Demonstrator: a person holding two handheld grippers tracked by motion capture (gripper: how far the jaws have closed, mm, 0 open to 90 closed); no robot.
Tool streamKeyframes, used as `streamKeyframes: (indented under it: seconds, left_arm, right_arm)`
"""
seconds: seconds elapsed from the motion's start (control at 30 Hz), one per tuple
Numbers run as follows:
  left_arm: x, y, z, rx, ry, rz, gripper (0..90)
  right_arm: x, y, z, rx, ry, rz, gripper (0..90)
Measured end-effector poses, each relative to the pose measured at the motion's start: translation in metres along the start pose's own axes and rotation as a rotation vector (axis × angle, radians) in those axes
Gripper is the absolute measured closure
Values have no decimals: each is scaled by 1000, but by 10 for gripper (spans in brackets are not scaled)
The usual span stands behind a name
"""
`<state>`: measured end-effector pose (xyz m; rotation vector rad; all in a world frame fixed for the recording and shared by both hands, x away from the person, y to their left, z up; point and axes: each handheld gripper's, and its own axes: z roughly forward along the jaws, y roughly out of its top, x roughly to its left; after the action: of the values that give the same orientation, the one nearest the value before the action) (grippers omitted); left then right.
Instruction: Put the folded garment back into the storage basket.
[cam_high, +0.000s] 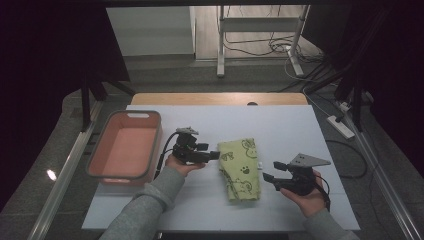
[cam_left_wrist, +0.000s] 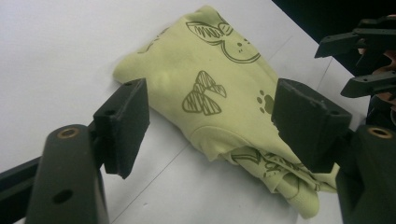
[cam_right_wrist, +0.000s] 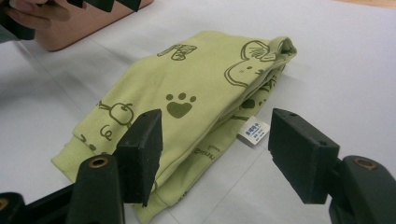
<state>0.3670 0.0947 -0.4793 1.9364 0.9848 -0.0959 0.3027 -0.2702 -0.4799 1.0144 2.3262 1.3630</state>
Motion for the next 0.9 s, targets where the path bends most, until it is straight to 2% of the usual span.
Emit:
streamKeyframes:
  seconds: [0.17, 0.37, 0.47, 0.67, 0.9]
  left_arm:
    - [-1, 1, 10, 9, -5, -13, 264]
    - [-3, 2, 29, 54, -17, -27, 233]
    - [-3, 3, 37, 62, -16, -47, 216]
    - [5, 4, 49, 45, -7, -105, 203]
    - [16, 1, 61, 62, 7, -154, 165]
  right_arm:
    - [-1, -1, -2, 3, -8, 1, 365]
    - [-2, -2, -3, -2, -14, 7, 365]
    - [-2, -2, -3, 1, -16, 6, 365]
    - [-1, -2, -1, 8, -16, 0, 365]
    - [-1, -3, -1, 13, -17, 2, 365]
